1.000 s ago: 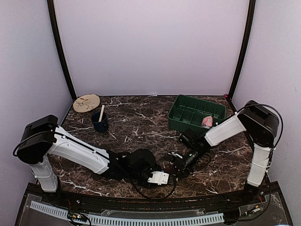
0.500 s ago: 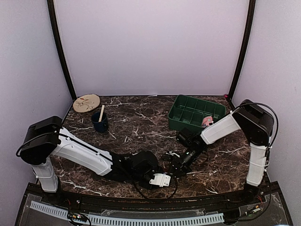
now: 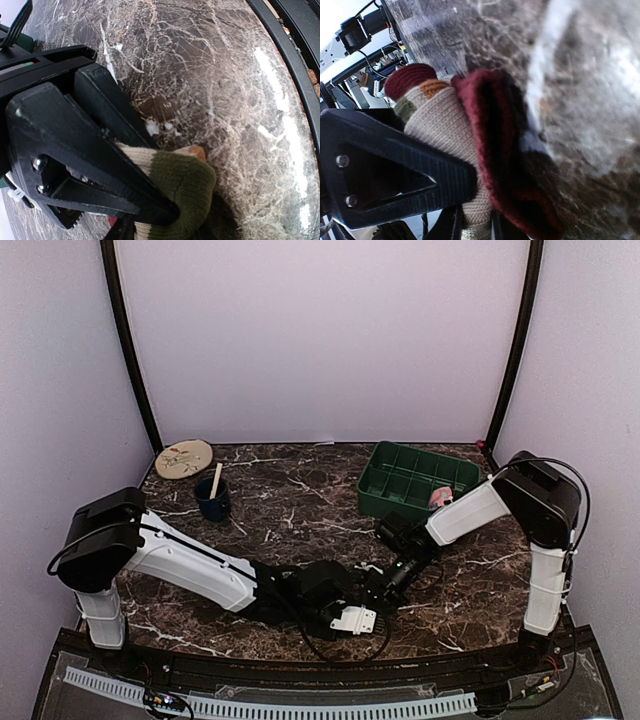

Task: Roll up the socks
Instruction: Roll the sock at the center of the board, then pick up the sock from the center of the board.

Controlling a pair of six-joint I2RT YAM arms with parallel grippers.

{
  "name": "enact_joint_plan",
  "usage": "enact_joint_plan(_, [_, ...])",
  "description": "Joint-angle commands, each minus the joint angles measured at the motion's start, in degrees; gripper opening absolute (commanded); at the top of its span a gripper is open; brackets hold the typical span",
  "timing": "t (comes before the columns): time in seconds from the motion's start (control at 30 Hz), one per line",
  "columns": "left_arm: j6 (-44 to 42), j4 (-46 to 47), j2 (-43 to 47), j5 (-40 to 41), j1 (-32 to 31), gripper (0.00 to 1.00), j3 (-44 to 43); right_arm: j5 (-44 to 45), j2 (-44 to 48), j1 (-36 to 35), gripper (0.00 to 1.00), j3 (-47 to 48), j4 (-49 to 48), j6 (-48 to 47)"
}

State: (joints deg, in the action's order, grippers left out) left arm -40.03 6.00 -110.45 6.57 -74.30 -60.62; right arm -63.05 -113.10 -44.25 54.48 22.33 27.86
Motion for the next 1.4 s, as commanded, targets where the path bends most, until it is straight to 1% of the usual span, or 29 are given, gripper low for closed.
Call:
enact_joint_plan(0.0, [1.7, -3.3, -5.2, -1.6, -0.2, 0.30, -2.1, -2.3, 0.9, -1.4, 0.00, 0.0, -4.3, 1.6])
enact_joint_plan(0.07, [2.5, -4.6, -6.0, -2.6, 0.0, 0.27, -2.6, -2.3, 1.3, -1.5, 0.02, -0.3, -4.5, 1.8])
enact_joint_plan(0.13, [3.3, -5.7, -6.8, -3.4, 0.3, 0.24, -3.2, -2.2, 1.8, -1.5, 0.08, -0.6, -4.5, 2.0])
enact_joint_plan(0.17, [3.8, -6.1, -7.2, -3.8, 0.6, 0.23, -3.4, -2.1, 2.2, -1.4, 0.11, -0.8, -4.5, 2.1])
enact_joint_plan(0.27, [5.2, -7.7, -7.9, -5.4, 1.1, 0.20, -4.0, -0.9, 3.1, -1.4, 0.26, -1.4, -3.7, 2.1])
enact_joint_plan(0.33, [6.0, -8.5, -8.2, -6.4, 1.5, 0.18, -4.2, 0.0, 4.0, -1.4, 0.34, -2.3, -3.6, 2.4])
enact_joint_plan(0.4, [6.6, -9.1, -8.3, -7.1, 2.0, 0.18, -4.4, 0.8, 5.5, -1.2, 0.39, -4.0, -4.4, 3.3])
enact_joint_plan(0.43, [6.9, -9.6, -8.4, -7.4, 2.2, 0.17, -4.5, 1.2, 6.4, -1.3, 0.44, -4.7, -5.1, 4.3])
enact_joint_plan(0.6, [8.9, -11.8, -8.4, -8.1, 3.2, 0.15, -5.0, 4.7, 11.3, -0.6, 0.56, -8.4, -8.7, 8.2])
enact_joint_plan(0.8, [11.6, -15.3, -8.2, -9.7, 3.5, 0.13, -6.0, 9.8, 18.5, 1.1, 0.59, -13.8, -14.4, 14.3])
enact_joint_plan(1.0, [14.1, -19.2, -8.0, -11.6, 3.9, 0.11, -7.1, 16.8, 25.1, 4.0, 0.60, -16.9, -15.0, 16.4])
enact_joint_plan(1.1, [15.8, -20.5, -7.8, -12.5, 4.4, 0.10, -7.6, 22.1, 28.3, 5.2, 0.60, -17.5, -13.3, 16.3])
enact_joint_plan(1.23, [20.3, -21.0, -6.6, -15.1, 6.7, 0.07, -7.8, 30.5, 33.4, 5.7, 0.60, -17.8, -10.5, 16.8])
enact_joint_plan(1.33, [23.1, -21.7, -5.9, -16.6, 8.3, 0.00, -8.5, 36.5, 37.2, 5.7, 0.59, -18.1, -9.7, 17.4])
enact_joint_plan(1.37, [23.8, -22.1, -5.9, -17.0, 8.6, 0.00, -8.8, 38.2, 38.6, 5.8, 0.59, -18.2, -9.8, 17.8])
